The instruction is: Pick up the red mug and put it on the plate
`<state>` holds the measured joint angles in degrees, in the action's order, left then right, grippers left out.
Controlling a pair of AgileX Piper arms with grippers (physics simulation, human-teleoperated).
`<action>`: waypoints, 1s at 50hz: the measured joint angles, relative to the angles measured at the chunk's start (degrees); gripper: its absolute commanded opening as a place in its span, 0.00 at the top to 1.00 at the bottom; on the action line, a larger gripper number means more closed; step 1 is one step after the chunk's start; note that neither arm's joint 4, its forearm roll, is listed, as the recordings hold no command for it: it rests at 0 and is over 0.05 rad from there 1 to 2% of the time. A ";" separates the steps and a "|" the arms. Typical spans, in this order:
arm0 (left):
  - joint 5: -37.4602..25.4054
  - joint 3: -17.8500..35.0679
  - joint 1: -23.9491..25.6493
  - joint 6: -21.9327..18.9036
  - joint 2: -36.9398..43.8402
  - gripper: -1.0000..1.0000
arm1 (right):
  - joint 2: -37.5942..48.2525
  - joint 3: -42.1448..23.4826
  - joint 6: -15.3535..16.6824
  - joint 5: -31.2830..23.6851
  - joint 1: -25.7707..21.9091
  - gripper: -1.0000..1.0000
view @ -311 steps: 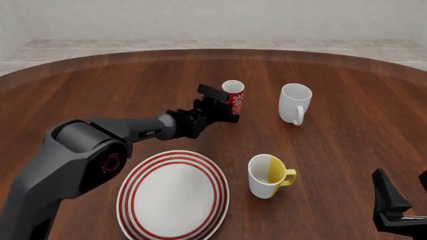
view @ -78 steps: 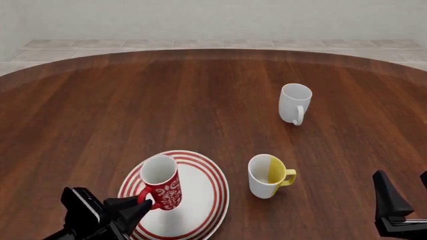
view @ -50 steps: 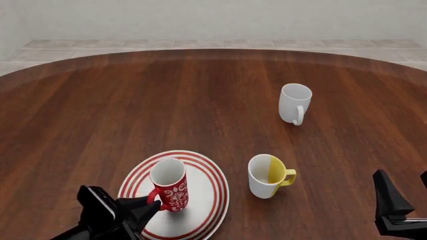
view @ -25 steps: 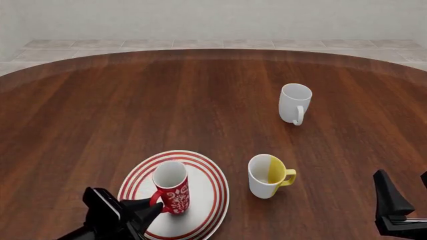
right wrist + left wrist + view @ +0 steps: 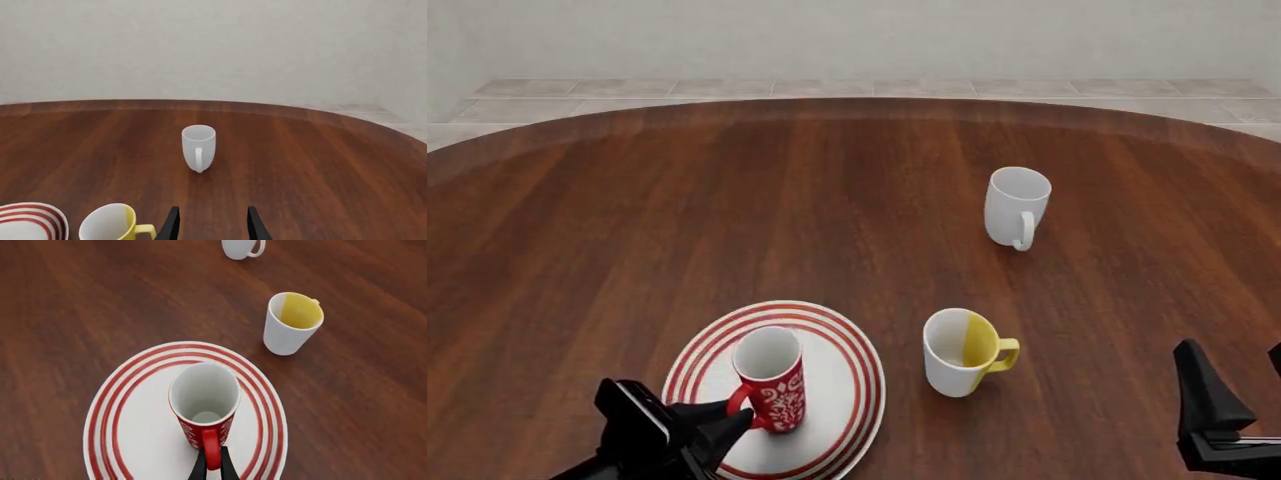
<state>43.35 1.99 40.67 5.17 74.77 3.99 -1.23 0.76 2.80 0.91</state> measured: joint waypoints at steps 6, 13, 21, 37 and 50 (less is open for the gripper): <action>0.51 -0.09 0.08 0.00 0.44 1.00 | 0.15 0.00 0.01 0.14 0.00 0.00; 2.14 -0.40 0.22 0.19 1.78 1.00 | 0.61 0.07 0.01 0.60 -0.02 0.00; 3.83 -0.77 0.31 0.16 2.77 1.00 | 1.20 0.36 0.03 1.40 -0.02 0.00; 5.36 -1.37 -0.50 -0.67 3.42 0.00 | 1.04 0.68 0.22 1.51 -0.07 0.00; 4.92 -1.60 -0.67 -1.20 2.57 0.00 | 0.98 0.32 0.30 1.10 -0.09 0.00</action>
<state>48.27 0.39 40.00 3.97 77.34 4.97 -0.92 1.06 3.91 0.83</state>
